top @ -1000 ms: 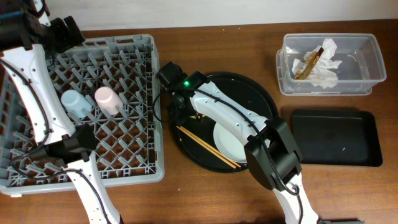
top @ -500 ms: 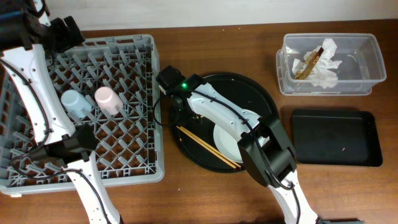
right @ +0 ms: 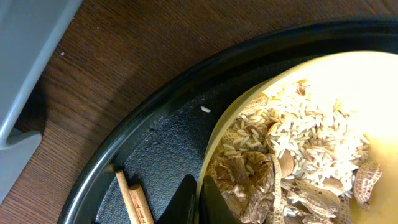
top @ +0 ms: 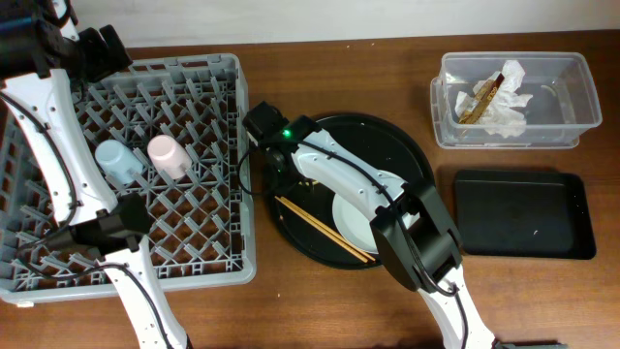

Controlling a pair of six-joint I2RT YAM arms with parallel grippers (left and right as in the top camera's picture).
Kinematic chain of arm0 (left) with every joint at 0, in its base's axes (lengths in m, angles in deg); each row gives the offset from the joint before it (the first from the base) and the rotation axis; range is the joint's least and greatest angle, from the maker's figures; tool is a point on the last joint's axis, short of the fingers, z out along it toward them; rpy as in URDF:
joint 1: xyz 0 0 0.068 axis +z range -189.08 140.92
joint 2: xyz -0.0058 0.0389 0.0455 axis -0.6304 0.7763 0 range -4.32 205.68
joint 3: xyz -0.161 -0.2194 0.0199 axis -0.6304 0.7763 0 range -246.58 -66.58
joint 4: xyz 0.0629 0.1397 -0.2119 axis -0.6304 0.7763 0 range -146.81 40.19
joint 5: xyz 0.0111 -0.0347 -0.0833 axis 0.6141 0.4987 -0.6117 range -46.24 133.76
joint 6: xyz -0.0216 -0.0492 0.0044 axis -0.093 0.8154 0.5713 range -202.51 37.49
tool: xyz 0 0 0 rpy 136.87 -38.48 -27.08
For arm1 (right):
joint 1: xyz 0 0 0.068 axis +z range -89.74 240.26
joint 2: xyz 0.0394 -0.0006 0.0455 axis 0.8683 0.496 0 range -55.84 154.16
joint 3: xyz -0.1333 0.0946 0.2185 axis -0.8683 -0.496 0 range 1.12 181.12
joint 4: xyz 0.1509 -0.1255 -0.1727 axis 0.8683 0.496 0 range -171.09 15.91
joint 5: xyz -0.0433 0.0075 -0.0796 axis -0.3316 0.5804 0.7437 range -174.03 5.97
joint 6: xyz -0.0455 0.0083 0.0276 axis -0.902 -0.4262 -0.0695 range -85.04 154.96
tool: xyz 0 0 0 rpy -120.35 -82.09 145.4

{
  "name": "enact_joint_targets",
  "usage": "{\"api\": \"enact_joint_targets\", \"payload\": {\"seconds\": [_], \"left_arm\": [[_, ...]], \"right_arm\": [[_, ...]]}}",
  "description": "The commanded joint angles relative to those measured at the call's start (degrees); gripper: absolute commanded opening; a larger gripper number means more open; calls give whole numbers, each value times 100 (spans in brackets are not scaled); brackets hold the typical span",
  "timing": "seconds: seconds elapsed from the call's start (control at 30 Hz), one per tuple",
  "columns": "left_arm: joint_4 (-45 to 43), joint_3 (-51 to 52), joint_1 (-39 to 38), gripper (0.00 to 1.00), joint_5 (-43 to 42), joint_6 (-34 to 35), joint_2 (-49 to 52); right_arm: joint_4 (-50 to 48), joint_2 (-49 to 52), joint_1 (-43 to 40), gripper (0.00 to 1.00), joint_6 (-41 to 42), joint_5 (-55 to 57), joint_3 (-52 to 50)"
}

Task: Sort waste into correct bins and load items into the dishwasher rack
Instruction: 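Reach the right gripper to the yellow bowl and grasp its rim, then carry the yellow bowl over the black rectangular tray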

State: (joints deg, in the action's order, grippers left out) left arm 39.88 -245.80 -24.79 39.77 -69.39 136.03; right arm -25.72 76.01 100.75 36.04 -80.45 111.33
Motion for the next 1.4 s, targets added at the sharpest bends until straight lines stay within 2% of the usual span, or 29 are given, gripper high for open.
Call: {"api": "enact_joint_targets", "payload": {"seconds": [0.0, 0.03, 0.27, 0.5, 0.73, 0.87, 0.93, 1.27, 1.37], "left_arm": [[2, -39, 13, 99, 83, 13, -50], [2, -39, 13, 99, 83, 13, -50], [2, -39, 13, 99, 83, 13, -50], [2, -39, 13, 99, 83, 13, -50], [2, -39, 13, 99, 83, 13, -50], [2, -39, 13, 99, 83, 13, -50], [2, -39, 13, 99, 83, 13, -50], [2, -39, 13, 99, 83, 13, -50], [2, -39, 13, 99, 83, 13, -50]], "right_arm": [[24, 63, -11, 4, 452, 81, -59], [61, 55, -11, 4, 876, 387, -17], [590, 31, -79, 4, 1821, 935, 442], [1453, -2, -358, 4, 2262, 940, 1178], [3115, -11, -1198, 4, 3613, 1060, 2455], [3873, -35, -1895, 4, 4098, 964, 2761], [4186, -39, -2332, 4, 4105, 863, 2776], [4199, -39, -4575, 4, 2830, -994, 2649], [4199, -42, -5016, 4, 2708, -1172, 2511]]}}
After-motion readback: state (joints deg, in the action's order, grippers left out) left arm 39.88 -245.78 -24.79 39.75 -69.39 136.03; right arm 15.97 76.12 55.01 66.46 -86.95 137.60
